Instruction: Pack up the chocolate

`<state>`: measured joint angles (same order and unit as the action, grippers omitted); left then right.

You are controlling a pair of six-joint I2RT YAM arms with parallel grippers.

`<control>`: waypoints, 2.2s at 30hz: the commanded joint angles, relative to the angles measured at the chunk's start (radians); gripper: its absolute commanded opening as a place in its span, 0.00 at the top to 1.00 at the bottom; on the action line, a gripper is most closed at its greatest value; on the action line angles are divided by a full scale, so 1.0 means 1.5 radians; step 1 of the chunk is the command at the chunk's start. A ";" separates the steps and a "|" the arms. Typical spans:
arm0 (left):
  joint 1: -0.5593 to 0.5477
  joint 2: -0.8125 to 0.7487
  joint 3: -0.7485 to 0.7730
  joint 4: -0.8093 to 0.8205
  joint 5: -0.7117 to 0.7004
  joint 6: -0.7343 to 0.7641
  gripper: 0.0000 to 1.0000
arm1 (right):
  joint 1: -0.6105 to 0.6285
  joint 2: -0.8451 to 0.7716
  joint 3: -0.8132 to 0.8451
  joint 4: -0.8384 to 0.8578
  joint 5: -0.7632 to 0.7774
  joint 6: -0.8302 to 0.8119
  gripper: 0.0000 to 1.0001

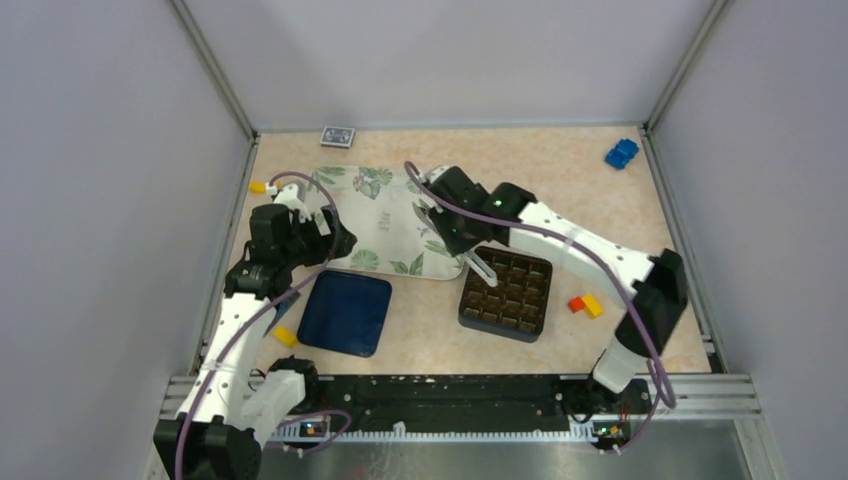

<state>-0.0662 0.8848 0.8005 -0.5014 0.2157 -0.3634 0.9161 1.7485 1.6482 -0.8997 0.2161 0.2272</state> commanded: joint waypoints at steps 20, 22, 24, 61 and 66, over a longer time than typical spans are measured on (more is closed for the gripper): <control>0.002 0.090 0.060 0.040 0.003 0.016 0.01 | -0.015 -0.363 -0.311 -0.130 -0.047 0.087 0.87; 0.002 0.098 0.065 0.039 0.007 0.016 0.01 | -0.015 -0.358 -0.318 -0.124 -0.049 0.087 0.87; 0.002 0.104 0.067 0.040 0.010 0.016 0.01 | -0.015 -0.353 -0.324 -0.113 -0.050 0.087 0.87; 0.002 0.137 0.082 0.056 0.040 0.014 0.01 | -0.021 -0.316 -0.169 -0.173 0.006 0.035 0.81; 0.002 0.125 0.085 0.048 0.035 0.014 0.01 | -0.052 -0.275 -0.138 -0.107 0.025 -0.007 0.80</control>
<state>-0.0658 1.0935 0.8879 -0.4633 0.2684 -0.3450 0.8799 1.2980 1.3849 -1.1473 0.2058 0.2771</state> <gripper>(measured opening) 0.987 0.238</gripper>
